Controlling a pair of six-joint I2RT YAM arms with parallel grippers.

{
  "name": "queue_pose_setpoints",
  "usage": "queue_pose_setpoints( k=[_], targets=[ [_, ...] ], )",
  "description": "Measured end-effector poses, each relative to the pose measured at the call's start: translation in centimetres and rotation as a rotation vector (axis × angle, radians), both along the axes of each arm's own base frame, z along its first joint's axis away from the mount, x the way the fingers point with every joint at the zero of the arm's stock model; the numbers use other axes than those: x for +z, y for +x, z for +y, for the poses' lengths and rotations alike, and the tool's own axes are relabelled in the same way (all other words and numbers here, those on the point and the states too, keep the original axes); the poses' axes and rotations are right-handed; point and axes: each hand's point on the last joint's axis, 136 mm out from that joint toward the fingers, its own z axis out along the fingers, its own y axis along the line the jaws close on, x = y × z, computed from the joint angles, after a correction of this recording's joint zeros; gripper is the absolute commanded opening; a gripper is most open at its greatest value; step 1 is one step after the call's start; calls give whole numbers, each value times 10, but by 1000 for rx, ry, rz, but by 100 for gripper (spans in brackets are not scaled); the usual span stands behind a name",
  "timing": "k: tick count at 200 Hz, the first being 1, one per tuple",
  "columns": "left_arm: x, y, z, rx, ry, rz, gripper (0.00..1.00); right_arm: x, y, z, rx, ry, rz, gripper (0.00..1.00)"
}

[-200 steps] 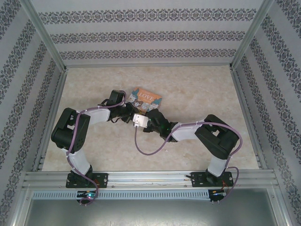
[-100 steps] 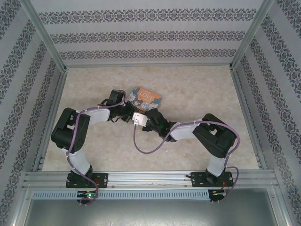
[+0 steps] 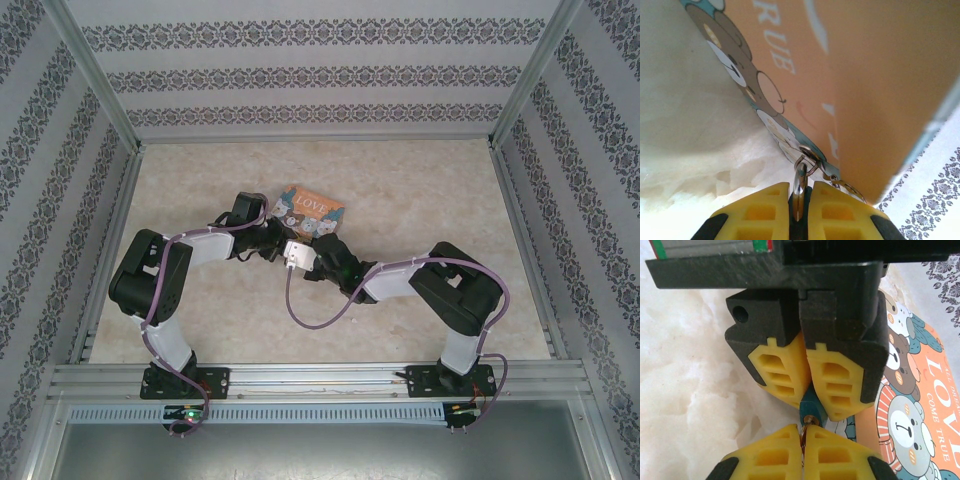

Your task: Unlock the padlock with the key

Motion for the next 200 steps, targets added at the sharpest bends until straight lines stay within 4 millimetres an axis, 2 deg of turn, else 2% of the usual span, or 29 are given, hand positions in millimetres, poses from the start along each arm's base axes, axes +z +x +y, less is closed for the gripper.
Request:
queue_pose_setpoints(
  k=[45,114,160,200],
  targets=[
    [1,1,0,0,-1,-4,0,1,0,0,-32,44,32,0],
    [3,3,-1,2,-10,-19,0,6,2,2,-163,252,162,0],
    [0,2,0,7,-10,-28,0,2,0,1,-183,292,178,0],
    [-2,-1,-4,-9,7,-38,34,0,-3,-3,-214,345,196,0]
  ],
)
